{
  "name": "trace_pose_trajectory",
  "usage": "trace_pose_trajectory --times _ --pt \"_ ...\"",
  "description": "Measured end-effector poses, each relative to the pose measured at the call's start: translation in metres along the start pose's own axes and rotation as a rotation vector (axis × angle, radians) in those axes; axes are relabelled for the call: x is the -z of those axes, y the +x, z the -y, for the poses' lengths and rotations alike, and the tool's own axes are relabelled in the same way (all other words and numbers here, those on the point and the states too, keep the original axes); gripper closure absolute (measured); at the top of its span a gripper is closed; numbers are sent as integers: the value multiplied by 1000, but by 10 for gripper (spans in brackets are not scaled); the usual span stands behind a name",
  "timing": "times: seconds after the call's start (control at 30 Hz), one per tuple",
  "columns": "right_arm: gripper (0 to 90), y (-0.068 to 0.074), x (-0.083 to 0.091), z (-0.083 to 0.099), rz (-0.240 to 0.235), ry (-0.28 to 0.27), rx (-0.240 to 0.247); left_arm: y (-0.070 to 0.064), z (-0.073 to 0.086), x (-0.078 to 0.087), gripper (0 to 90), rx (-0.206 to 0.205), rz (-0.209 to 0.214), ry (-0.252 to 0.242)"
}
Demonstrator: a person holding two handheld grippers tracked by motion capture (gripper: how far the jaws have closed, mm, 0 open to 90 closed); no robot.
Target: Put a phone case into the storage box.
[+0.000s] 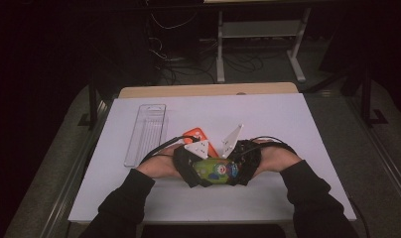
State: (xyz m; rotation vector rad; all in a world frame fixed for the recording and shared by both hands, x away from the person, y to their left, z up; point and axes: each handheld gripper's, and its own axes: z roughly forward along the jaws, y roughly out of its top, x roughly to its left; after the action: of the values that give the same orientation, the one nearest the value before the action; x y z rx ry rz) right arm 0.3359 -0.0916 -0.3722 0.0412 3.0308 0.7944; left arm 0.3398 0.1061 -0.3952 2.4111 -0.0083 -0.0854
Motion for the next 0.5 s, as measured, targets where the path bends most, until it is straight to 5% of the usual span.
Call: trace_pose_trajectory --times 0.3,0.5 --pt "141 -2 0 3 -35 -11 -19 1 -2 -1 157 34 25 0" --pt "89 -6 12 11 -7 -64 -98 2 0 4 157 83 -15 -11"
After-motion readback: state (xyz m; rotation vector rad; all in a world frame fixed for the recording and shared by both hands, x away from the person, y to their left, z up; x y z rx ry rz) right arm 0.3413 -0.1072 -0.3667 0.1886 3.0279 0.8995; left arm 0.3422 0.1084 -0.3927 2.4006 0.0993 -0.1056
